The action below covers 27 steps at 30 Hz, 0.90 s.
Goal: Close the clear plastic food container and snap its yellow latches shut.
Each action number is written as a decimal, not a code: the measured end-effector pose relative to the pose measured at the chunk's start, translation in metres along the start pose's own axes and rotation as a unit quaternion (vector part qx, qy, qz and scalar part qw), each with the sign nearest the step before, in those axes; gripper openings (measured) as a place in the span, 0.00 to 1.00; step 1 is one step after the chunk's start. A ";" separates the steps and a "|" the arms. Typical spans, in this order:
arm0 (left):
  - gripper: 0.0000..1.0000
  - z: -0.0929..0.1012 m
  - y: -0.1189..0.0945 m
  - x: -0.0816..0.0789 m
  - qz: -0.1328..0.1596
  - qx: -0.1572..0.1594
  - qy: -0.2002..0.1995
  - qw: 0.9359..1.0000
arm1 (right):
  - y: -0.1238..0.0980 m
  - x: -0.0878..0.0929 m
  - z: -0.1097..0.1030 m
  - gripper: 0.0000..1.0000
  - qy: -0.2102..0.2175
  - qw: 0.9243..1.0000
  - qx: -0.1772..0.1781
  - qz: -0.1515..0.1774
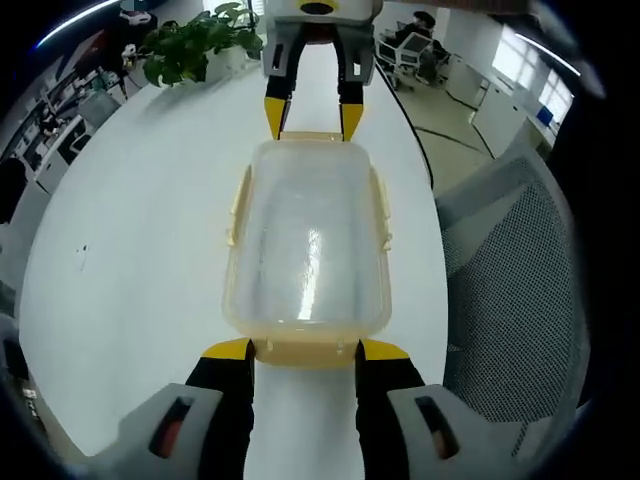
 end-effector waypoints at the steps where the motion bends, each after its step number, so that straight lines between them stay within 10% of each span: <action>1: 0.38 0.000 0.000 0.000 -0.001 -0.001 0.000 1.000 | 0.000 0.000 0.000 0.39 0.000 1.000 0.001 -0.001; 27: 0.38 -0.002 0.010 0.009 -0.008 0.010 -0.005 1.000 | 0.015 0.004 0.000 0.39 0.006 1.000 0.000 -0.013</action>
Point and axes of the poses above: the point that each gripper's makers call its tool centre point, and the gripper's own axes: y roughly forward along the fingers, z roughly to its right, x roughly out of its underside, the point moved 4 cm from there along -y, roughly backward along the fingers, and after that the axes turned 5 degrees about x, right-handed, at the moved point
